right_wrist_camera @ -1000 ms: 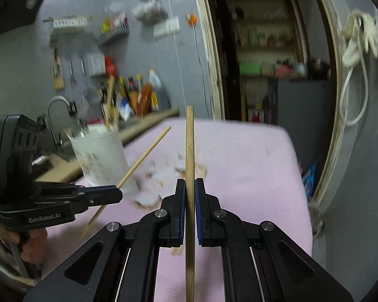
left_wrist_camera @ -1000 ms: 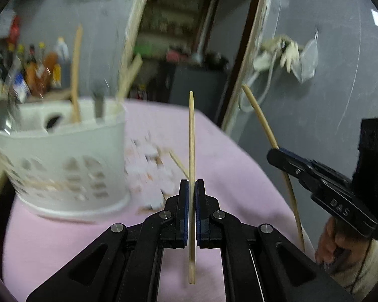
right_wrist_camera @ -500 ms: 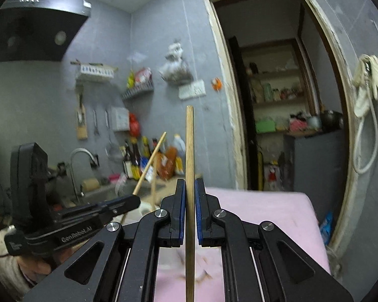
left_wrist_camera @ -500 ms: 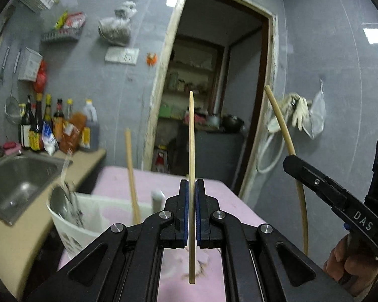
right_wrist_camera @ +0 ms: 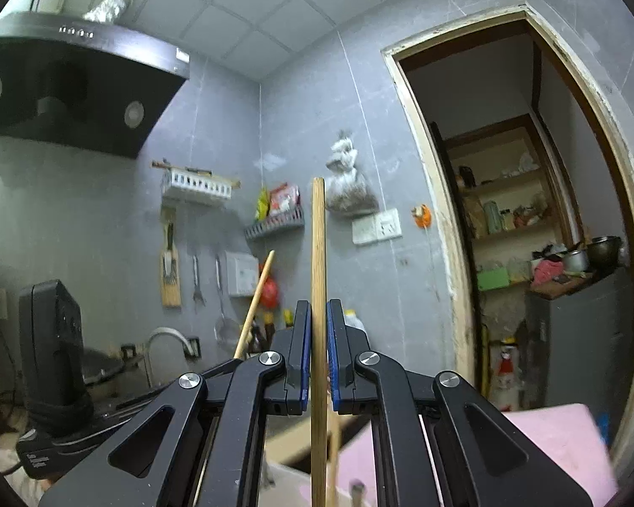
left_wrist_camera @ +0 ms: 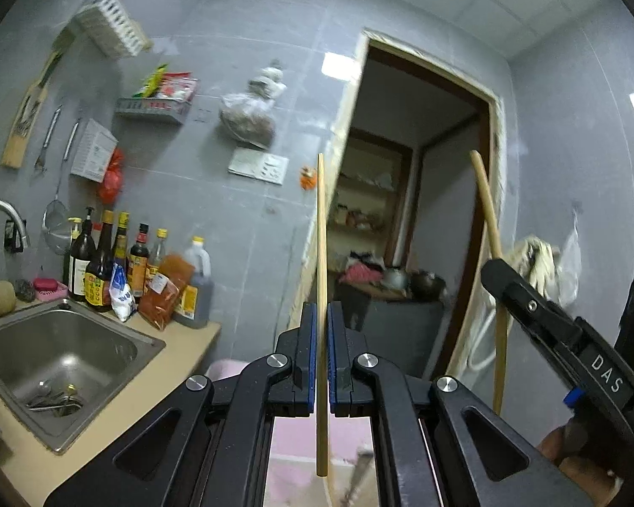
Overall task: Organize utensils
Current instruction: 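Lift both chopsticks upright and carry them over the white basket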
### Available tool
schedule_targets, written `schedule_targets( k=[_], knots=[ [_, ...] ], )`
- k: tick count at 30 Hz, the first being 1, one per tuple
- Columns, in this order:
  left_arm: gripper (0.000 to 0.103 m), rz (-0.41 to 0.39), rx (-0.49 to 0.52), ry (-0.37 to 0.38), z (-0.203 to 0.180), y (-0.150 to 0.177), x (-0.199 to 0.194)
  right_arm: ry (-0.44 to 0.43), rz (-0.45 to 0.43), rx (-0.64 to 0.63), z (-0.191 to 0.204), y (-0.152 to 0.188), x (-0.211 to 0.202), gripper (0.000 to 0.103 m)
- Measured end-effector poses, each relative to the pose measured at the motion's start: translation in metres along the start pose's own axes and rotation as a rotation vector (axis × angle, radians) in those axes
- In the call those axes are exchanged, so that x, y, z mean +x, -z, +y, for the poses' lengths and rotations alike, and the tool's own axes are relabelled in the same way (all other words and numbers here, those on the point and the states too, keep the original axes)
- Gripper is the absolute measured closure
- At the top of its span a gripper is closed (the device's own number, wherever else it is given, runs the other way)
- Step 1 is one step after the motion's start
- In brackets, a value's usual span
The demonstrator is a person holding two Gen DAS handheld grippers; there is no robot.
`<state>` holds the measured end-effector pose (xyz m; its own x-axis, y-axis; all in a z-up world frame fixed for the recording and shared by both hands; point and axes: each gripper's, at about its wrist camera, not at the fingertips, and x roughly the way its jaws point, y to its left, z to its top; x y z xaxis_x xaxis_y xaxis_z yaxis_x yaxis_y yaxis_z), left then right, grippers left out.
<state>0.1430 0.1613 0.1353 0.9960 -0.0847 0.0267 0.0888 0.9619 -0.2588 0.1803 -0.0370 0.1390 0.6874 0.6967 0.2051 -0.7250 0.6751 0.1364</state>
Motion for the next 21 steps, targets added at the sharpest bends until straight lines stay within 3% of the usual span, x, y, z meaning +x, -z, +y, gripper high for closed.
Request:
schedule_targets(
  k=[8,13,21],
  knots=[
    [0.101,-0.012,-0.220,0.017,0.068,0.010,0.013,-0.001,-0.095,0.047,-0.010,0.021,0.022,0.098],
    [0.101,-0.049,-0.258,0.001,0.080,0.019,0.008,0.048,-0.093,0.039,-0.014,0.036,0.025,0.098],
    [0.101,-0.056,-0.237,-0.007,0.070,0.037,0.006,0.058,-0.062,0.066,-0.024,0.059,0.031,0.098]
  ],
)
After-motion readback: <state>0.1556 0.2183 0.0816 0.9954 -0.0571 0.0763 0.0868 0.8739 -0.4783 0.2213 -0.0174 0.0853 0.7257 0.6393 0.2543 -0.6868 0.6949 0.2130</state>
